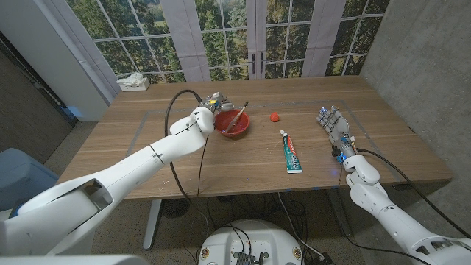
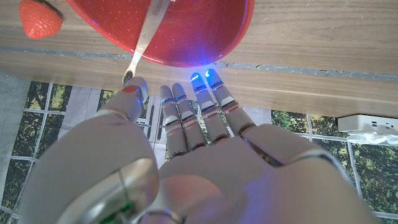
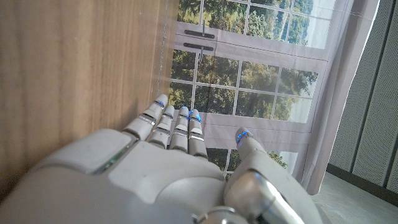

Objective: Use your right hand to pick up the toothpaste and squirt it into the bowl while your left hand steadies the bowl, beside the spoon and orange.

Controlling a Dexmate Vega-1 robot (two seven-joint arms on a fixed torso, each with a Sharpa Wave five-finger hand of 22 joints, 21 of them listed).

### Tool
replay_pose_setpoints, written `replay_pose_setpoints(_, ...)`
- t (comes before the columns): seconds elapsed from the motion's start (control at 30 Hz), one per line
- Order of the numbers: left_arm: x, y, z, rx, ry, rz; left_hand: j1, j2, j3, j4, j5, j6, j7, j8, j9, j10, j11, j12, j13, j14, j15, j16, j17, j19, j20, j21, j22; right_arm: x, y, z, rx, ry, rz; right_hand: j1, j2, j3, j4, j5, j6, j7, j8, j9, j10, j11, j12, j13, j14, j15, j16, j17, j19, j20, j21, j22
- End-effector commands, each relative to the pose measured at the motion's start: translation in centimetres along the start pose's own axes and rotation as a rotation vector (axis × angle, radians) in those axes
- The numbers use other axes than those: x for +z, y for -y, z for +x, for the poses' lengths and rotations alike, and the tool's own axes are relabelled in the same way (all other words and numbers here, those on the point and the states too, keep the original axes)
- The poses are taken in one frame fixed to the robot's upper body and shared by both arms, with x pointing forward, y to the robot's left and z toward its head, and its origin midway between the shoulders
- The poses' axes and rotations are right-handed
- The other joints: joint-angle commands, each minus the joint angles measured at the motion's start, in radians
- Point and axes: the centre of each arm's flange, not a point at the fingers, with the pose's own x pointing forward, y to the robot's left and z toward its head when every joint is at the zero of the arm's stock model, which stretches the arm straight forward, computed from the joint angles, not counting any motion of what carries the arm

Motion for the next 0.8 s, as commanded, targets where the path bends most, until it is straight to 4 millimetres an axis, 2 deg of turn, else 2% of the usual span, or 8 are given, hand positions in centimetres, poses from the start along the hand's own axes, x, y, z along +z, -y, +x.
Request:
replay_pose_setpoints(0.03, 1.1, -0.1, 0.5, -0.051, -0.050, 0.089, 0.016, -0.010, -0.009, 0.002, 0.000, 0.004, -0.001, -0.004, 0.002, 0.002, 0.004, -0.001, 0.002, 0.004, -0.116, 0.005, 0.003, 0.011, -0.002, 0.005, 0.003, -0.3, 0.2, -0.3, -0.011, 0.007, 0.004, 0.002, 0.003, 0.001, -0.007, -0.001, 0.010, 0.002, -0.001, 0.004, 0.010, 0.000, -0.004, 0.002, 0.011, -0.003, 0.000, 0.001, 0.008, 0.002, -0.002, 0.005)
replay_pose_setpoints(0.8, 3.1, 0.6, 1.7, -0.160, -0.131, 0.250, 0.033, -0.028, -0.037, 0.007, -0.001, 0.022, -0.010, -0.009, 0.002, 0.024, -0.010, -0.005, 0.003, 0.010, -0.126, 0.009, 0.006, 0.004, -0.007, 0.005, 0.003, -0.3, 0.7, -1.3, -0.033, 0.026, -0.001, 0.000, 0.005, -0.001, -0.010, 0.000, 0.013, 0.003, -0.003, 0.004, 0.014, 0.000, -0.006, 0.003, 0.012, -0.003, -0.003, 0.001, 0.011, 0.004, -0.002, 0.005)
